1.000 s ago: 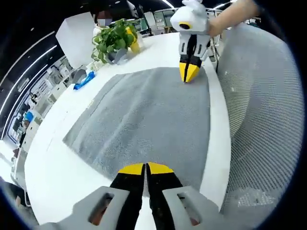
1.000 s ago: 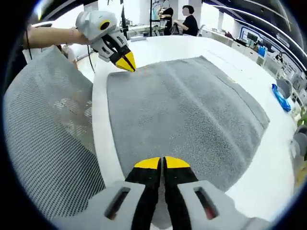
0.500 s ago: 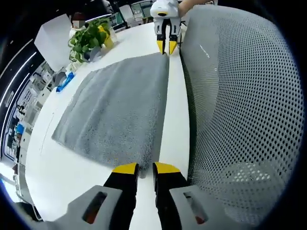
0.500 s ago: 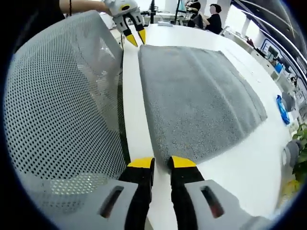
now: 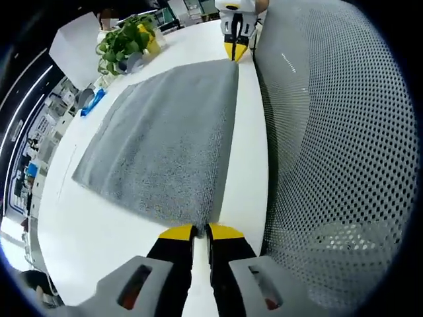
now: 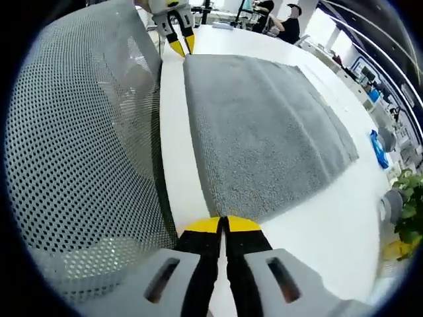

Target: Fold the towel on the table until its edges align and the towel forms a compact rectangular stack.

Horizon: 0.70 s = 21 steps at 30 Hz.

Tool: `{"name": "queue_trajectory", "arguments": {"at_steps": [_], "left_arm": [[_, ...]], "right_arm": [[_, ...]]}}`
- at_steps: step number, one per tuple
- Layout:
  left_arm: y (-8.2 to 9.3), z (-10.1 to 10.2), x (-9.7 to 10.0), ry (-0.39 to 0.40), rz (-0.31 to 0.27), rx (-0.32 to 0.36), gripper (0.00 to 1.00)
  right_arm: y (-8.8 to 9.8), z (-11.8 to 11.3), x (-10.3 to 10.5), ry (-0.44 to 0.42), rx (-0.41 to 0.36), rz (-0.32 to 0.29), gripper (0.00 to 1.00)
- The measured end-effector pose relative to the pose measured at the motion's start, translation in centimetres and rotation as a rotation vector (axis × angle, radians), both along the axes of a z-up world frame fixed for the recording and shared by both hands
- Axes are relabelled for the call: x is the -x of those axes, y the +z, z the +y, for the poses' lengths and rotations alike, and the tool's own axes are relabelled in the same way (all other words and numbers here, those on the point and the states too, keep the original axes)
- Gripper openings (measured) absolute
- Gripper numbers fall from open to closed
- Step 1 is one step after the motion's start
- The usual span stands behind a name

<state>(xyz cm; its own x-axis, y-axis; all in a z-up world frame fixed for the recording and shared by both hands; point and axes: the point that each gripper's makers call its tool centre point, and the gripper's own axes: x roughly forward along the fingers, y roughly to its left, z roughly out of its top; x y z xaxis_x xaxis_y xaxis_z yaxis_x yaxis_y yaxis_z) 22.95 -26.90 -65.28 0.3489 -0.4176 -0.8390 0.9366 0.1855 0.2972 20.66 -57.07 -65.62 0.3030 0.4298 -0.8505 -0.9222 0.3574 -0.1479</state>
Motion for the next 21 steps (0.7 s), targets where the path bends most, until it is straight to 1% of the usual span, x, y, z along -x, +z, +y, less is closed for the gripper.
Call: {"name": "queue_trajectory", "arguments": {"at_steps": [1, 3, 4, 5, 6, 8, 9, 14, 15, 17, 18, 19, 21], "left_arm": [[0.0, -0.1, -0.1, 0.025, 0.009, 0.010, 0.03], [0.1, -0.1, -0.2, 0.059, 0.020, 0.026, 0.03], [0.6, -0.4, -0.3, 0.089, 0.024, 0.060, 0.03], [1.0, -0.6, -0.4, 0.105, 0.021, 0.090, 0.02], [1.9, -0.8, -0.7, 0.134, 0.007, 0.137, 0.02], [3.2, -1.2, -1.1, 0.167, -0.009, 0.204, 0.02], [4.3, -1.4, -1.4, 0.181, -0.033, 0.244, 0.02], [7.9, -2.4, -1.9, 0.245, -0.084, 0.364, 0.02], [9.0, -2.9, -2.0, 0.260, -0.089, 0.415, 0.02], [10.5, -3.2, -2.2, 0.275, -0.108, 0.470, 0.02], [11.0, -3.3, -2.2, 0.277, -0.117, 0.477, 0.02], [11.5, -3.3, -2.2, 0.280, -0.126, 0.483, 0.02], [12.8, -3.6, -2.3, 0.280, -0.154, 0.506, 0.02]], "right_arm": [[0.2, 0.0, -0.1, -0.019, -0.024, 0.002, 0.00], [1.0, -0.1, -0.5, -0.113, -0.117, 0.018, 0.00], [1.9, -0.1, -0.8, -0.180, -0.188, 0.028, 0.00], [2.6, 0.0, -1.0, -0.223, -0.244, 0.035, 0.00], [3.7, 0.0, -1.6, -0.280, -0.331, 0.027, 0.00], [5.2, -0.1, -2.0, -0.347, -0.433, 0.032, 0.00], [6.1, -0.3, -2.5, -0.387, -0.481, 0.023, 0.00], [9.3, -0.4, -3.8, -0.475, -0.637, -0.022, 0.00], [10.2, -0.3, -4.0, -0.488, -0.678, -0.031, 0.00], [11.2, -0.1, -4.2, -0.495, -0.714, -0.045, 0.00], [11.7, -0.2, -4.4, -0.498, -0.718, -0.065, 0.00], [12.1, -0.2, -4.4, -0.497, -0.725, -0.073, 0.00], [13.3, -0.1, -4.7, -0.511, -0.785, -0.087, 0.00]]}}
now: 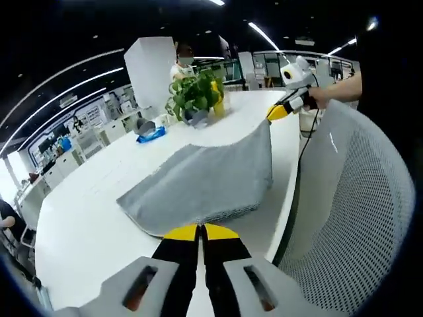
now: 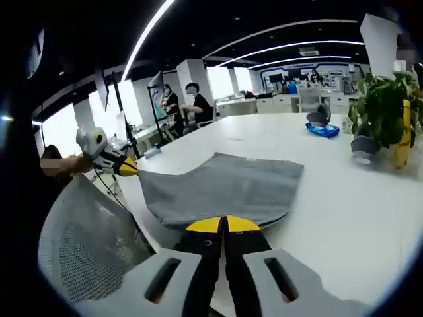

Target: Fold the towel on the table until its edges align and the towel forms a compact rectangular stack.

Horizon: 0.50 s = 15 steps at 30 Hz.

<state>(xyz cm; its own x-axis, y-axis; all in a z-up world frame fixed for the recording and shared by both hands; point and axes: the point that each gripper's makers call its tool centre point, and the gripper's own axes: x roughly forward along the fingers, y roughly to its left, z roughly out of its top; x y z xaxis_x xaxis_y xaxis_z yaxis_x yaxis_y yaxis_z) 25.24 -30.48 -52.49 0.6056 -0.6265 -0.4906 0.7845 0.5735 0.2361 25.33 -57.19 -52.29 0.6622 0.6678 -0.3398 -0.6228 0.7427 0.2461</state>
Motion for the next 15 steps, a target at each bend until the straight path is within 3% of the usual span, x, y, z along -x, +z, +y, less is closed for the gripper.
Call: {"name": "queue_trajectory", "arguments": {"at_steps": [1, 9, 15], "left_arm": [[0.5, -0.2, 0.0, 0.003, -0.007, 0.019, 0.02], [3.8, -0.7, 0.4, 0.028, -0.057, 0.108, 0.02], [5.6, -0.2, 1.3, 0.075, -0.065, 0.231, 0.02]], "right_arm": [[0.6, -0.1, -0.2, -0.018, -0.044, -0.006, 0.00], [2.9, -0.8, -0.1, -0.053, -0.147, -0.046, 0.00], [4.3, -1.2, 0.8, -0.092, -0.249, -0.057, 0.00]]}}
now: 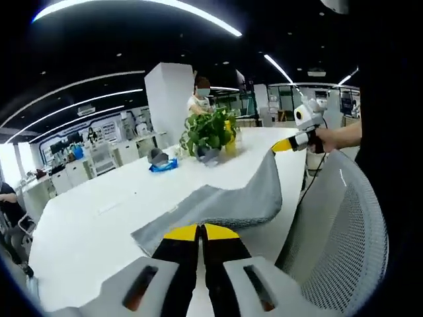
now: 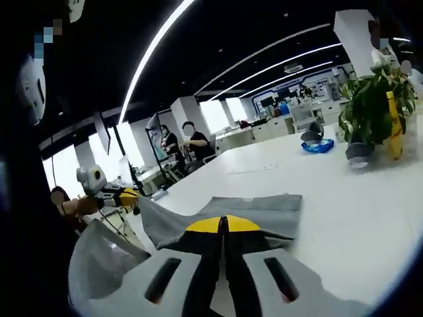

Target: Fold the towel on the table until its edges align and the towel forms a compact rectangular stack.

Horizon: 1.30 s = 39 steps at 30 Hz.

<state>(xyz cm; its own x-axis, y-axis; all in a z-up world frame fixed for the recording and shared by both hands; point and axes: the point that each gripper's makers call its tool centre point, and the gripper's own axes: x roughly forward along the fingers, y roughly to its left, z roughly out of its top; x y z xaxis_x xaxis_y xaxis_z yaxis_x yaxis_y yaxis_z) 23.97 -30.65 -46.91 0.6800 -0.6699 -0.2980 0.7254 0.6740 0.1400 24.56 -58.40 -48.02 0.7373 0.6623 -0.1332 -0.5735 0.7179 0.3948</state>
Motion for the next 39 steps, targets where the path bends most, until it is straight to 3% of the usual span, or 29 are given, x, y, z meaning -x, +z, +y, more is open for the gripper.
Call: {"name": "queue_trajectory", "arguments": {"at_steps": [4, 7, 21, 30, 39], "left_arm": [[0.7, 1.1, 0.7, 0.027, -0.009, 0.035, 0.02], [1.7, 1.8, 1.1, 0.055, -0.009, 0.108, 0.02], [6.3, 2.1, 2.8, 0.073, -0.065, 0.217, 0.02], [3.6, 3.8, 1.9, 0.151, 0.009, 0.199, 0.02], [1.8, 4.2, -0.7, 0.168, 0.072, 0.176, 0.02]], "right_arm": [[0.6, 0.0, 0.7, -0.002, -0.038, -0.007, 0.00], [1.0, 0.1, 1.1, -0.002, -0.058, -0.011, 0.00], [4.0, -0.1, 2.6, -0.024, -0.157, -0.057, 0.00], [3.0, -0.1, 1.4, -0.037, -0.111, -0.013, 0.00], [1.2, 0.0, -2.6, -0.026, -0.035, 0.054, 0.00]]}}
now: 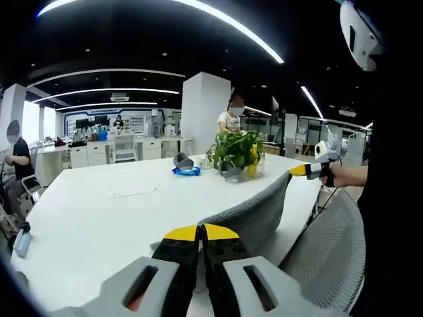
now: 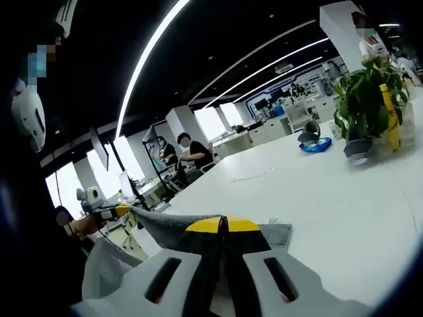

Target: Fold the towel on the table until its edges align and the towel forms a compact rectangular stack.

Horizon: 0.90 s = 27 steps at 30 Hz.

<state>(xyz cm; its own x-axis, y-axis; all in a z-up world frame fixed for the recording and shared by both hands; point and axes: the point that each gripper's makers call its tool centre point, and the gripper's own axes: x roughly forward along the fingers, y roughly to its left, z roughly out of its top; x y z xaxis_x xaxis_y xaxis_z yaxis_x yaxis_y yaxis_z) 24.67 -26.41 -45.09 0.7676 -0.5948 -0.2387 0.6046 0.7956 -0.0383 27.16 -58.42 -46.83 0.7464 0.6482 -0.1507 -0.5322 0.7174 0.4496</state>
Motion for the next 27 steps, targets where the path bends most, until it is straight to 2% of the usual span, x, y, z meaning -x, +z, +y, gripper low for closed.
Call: {"name": "queue_trajectory", "arguments": {"at_steps": [9, 19, 27], "left_arm": [[-2.2, 0.1, -3.2, -0.032, 0.042, -0.028, 0.02], [-5.8, 0.3, -6.7, -0.063, 0.109, -0.075, 0.02], [-8.6, 0.5, -9.6, -0.066, 0.157, -0.109, 0.02]], "right_arm": [[-2.1, 0.8, -3.6, 0.017, 0.049, 0.079, 0.00], [-6.7, 1.1, -7.1, 0.054, 0.114, 0.201, 0.00], [-9.6, 1.2, -9.4, 0.068, 0.165, 0.279, 0.00]]}}
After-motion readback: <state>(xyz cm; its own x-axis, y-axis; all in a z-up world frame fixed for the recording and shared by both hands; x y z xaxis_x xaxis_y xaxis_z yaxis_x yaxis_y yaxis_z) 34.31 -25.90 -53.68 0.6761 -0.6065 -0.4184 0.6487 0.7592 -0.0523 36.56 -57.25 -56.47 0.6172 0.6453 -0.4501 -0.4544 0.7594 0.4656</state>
